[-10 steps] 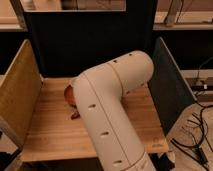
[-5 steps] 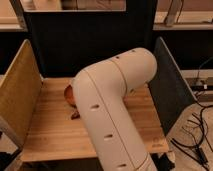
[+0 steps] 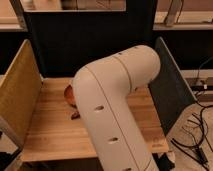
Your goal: Push the eraser across the table
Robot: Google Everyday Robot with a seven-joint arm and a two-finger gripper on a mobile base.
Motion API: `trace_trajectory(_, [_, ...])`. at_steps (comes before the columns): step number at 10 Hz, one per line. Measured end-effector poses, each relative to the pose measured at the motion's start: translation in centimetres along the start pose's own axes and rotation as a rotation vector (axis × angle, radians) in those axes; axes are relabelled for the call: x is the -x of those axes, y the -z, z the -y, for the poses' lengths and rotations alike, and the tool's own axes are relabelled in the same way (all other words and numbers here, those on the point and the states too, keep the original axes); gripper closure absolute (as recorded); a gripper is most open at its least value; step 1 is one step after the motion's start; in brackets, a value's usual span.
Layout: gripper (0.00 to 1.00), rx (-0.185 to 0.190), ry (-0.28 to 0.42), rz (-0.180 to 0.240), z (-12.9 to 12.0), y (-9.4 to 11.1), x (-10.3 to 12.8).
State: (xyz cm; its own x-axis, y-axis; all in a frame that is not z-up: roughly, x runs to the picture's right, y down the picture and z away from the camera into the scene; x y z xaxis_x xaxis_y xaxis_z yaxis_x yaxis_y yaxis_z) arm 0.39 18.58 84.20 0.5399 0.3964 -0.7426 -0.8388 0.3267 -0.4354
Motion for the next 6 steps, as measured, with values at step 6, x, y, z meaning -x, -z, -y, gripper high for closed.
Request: trace_trajectory(6, [1.00,-0.022,-0.303,0.329,9.5,12.3,-0.7])
